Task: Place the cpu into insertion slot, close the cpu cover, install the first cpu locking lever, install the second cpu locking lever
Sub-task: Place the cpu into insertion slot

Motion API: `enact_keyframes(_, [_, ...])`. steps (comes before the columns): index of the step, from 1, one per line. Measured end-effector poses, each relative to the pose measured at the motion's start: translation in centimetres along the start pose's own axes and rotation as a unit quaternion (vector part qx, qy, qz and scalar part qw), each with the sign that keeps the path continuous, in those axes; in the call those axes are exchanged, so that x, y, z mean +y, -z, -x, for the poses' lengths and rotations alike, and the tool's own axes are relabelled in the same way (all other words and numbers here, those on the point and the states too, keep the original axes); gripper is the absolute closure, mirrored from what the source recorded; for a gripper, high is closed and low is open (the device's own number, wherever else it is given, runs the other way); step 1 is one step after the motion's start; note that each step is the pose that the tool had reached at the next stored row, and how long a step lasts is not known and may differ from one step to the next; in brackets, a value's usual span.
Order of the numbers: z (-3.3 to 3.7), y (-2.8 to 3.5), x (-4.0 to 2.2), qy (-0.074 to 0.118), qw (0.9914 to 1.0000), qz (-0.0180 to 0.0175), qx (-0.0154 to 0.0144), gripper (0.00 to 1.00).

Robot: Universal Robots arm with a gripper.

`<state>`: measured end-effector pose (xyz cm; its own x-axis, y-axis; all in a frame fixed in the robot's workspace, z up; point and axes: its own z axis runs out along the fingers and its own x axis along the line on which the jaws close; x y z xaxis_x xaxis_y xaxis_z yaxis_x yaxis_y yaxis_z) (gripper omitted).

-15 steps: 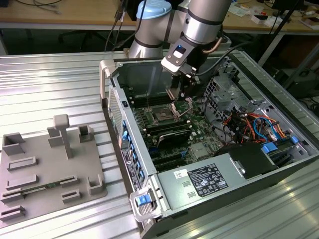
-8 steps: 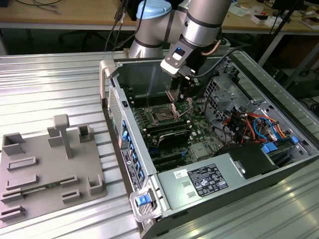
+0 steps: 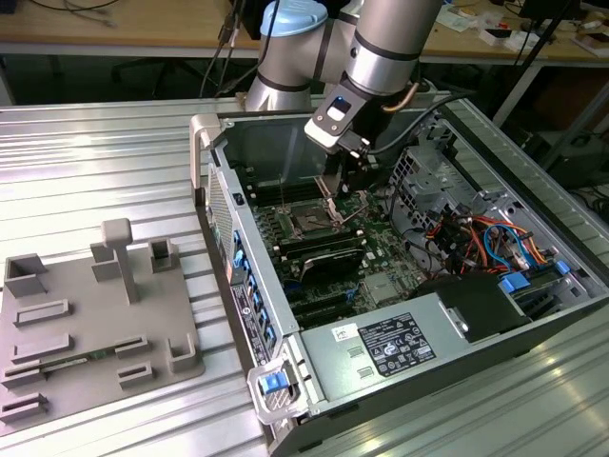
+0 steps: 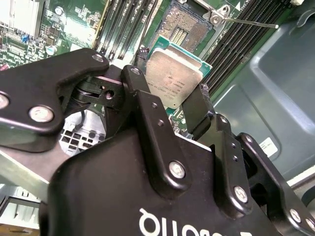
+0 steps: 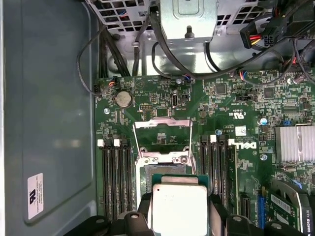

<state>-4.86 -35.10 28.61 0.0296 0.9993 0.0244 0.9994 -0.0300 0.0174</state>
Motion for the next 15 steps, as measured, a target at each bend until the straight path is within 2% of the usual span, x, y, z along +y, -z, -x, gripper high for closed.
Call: enact_keyframes(15, [0.01, -0.58, -0.01, 0.000, 1.00000, 0.0000, 0.0001, 0.45])
